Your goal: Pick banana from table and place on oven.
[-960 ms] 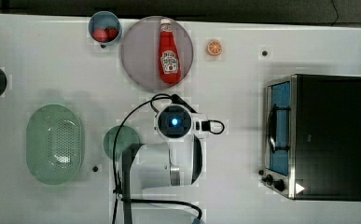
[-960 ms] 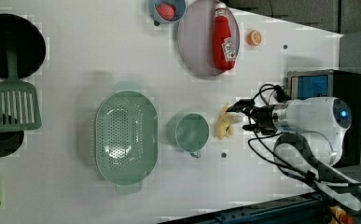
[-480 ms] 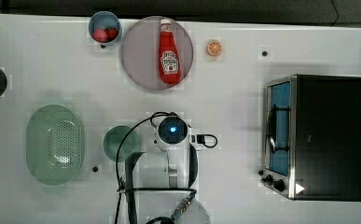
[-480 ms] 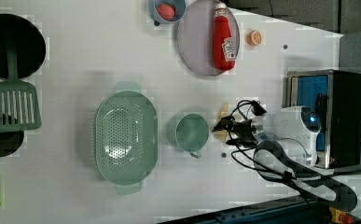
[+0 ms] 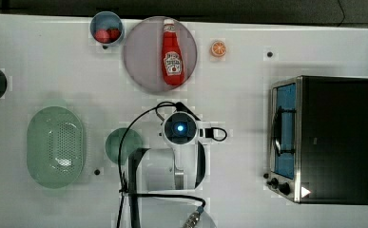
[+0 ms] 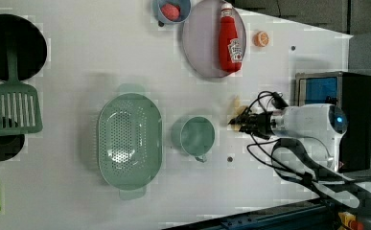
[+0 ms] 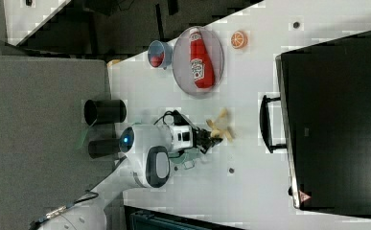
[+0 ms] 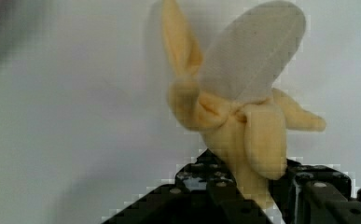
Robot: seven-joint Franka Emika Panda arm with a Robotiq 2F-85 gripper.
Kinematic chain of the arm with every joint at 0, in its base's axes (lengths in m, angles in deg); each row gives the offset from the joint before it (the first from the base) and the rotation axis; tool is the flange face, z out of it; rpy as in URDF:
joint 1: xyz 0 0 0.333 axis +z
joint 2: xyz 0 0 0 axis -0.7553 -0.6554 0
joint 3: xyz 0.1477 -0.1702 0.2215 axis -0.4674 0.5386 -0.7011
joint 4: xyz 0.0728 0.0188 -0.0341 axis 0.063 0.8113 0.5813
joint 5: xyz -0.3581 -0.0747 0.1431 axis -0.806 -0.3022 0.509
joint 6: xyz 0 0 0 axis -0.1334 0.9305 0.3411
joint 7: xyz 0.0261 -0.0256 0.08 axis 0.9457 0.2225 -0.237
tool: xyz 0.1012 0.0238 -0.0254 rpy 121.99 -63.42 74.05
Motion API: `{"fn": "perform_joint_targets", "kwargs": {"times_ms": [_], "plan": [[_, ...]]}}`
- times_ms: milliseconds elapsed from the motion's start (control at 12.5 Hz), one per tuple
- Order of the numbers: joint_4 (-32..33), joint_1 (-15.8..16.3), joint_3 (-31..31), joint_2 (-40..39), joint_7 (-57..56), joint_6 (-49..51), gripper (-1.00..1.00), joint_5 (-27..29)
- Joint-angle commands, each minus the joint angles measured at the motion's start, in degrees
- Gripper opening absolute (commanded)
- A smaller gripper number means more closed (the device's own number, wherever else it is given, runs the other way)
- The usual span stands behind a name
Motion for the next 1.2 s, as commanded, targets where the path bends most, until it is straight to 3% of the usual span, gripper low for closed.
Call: {"fn": "perform_joint_targets", "kwargs": {"times_ms": [80, 400, 640, 1040, 1200], "plan": [[-0.04, 0.49, -0.62, 6.60, -0.12, 1.21, -0.50, -0.22], [-1.97, 0.33, -0.37, 23.63, -0.12, 17.16, -0.50, -0.21], [-7.32, 0.20, 0.96, 33.83, -0.12, 31.69, -0.50, -0.20], [-17.99, 0.09, 3.55, 41.57, -0.13, 52.73, -0.50, -0.21], [-19.56, -0.48, 6.09, 41.20, -0.46, 53.83, -0.50, -0.28]]}}
